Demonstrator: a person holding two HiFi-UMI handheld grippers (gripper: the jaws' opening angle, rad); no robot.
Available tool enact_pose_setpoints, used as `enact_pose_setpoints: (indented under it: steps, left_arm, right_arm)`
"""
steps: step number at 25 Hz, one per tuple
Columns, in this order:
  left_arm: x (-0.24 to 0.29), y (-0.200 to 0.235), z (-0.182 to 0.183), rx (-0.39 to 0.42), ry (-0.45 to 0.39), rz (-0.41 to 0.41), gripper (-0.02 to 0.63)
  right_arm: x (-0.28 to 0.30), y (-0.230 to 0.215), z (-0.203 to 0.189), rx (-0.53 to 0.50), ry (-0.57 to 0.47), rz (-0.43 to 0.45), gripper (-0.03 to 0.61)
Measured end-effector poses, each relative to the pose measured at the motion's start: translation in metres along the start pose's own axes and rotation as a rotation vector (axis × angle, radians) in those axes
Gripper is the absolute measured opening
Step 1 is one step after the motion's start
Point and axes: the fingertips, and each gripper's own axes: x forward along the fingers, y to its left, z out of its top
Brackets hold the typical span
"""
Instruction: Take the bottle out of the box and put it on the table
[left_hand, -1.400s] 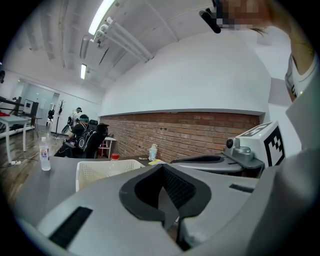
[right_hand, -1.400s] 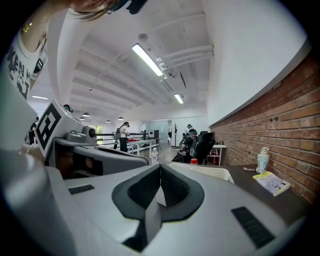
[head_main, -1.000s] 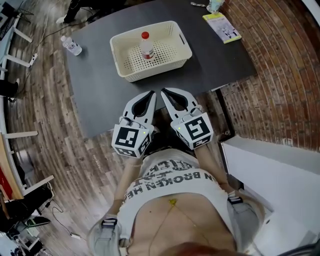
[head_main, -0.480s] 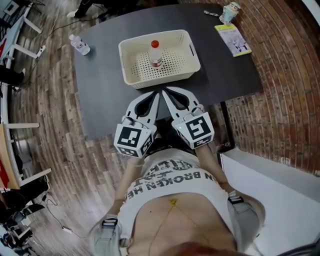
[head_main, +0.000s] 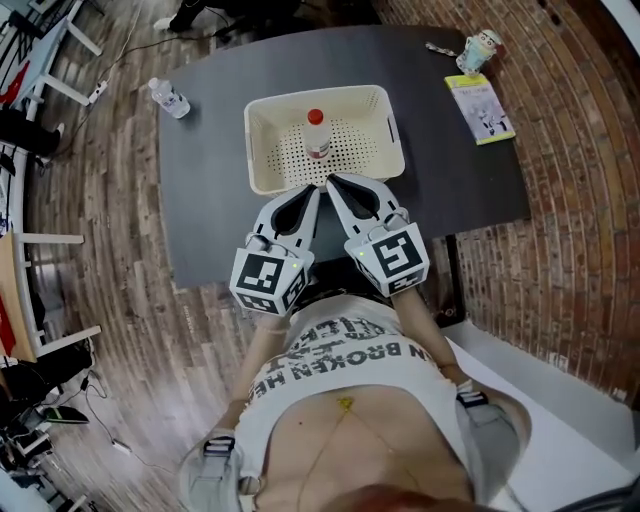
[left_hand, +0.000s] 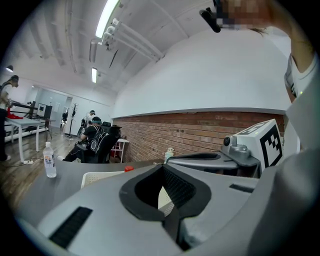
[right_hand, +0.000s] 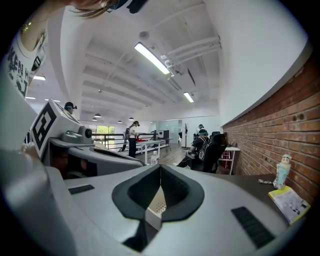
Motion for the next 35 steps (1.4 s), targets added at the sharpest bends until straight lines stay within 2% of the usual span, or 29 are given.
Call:
enact_pose_setpoints:
  steps: [28, 35]
  left_arm:
    - [0.096, 0.000, 0.003, -0.002, 0.023, 0.130, 0.006]
    - [0.098, 0.017, 0.010, 0.009, 0.033, 0.116, 0.006]
  right_arm:
    - [0.012, -0.095, -0.018, 0.019, 0.033, 0.115, 0.009]
    - [0.025, -0.100, -0.015, 0.032, 0.036, 0.083, 0.008]
